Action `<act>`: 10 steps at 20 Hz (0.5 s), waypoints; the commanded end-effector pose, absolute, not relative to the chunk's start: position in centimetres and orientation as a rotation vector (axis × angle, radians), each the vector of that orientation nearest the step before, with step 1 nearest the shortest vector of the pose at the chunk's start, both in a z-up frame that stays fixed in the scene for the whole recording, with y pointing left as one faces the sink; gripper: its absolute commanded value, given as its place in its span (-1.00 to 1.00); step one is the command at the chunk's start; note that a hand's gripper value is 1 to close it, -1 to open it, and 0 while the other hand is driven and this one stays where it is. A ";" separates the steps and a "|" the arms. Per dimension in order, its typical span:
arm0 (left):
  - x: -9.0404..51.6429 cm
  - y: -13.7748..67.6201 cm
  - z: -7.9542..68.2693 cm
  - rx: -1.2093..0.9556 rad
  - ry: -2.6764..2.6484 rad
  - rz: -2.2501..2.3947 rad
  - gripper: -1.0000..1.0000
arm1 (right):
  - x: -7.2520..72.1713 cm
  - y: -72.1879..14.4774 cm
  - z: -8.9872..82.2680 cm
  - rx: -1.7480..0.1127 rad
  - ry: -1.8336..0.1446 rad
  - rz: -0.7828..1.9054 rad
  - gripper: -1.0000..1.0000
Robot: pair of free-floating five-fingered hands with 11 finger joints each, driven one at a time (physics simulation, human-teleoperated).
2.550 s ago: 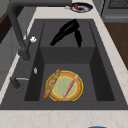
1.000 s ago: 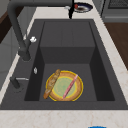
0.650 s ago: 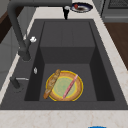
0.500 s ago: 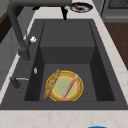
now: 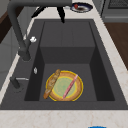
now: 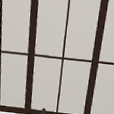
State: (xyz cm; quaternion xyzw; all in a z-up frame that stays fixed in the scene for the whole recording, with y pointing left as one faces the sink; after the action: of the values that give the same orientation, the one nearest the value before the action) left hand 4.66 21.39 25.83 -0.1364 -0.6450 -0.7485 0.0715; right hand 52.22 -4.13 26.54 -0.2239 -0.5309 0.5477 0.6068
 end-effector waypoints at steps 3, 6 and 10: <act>4.7 21.4 25.8 -0.410 -1.939 -2.250 0.00 | 56.3 -4.3 26.2 -0.455 -1.191 1.302 -1.00; 4.7 21.4 25.8 -0.410 -1.939 -2.250 0.00 | 58.2 -4.1 26.0 -0.421 -1.134 1.299 -1.00; 4.7 21.4 25.8 -0.410 -1.939 -2.250 0.00 | 59.8 -3.6 24.2 -0.430 -1.108 1.321 -1.00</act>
State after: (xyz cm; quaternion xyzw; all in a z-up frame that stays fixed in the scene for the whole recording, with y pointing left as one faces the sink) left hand 4.66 21.39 25.83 -0.1364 -0.6450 -0.7485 0.0715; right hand 58.56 -4.01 25.41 -0.1956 -0.5046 0.5678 0.6203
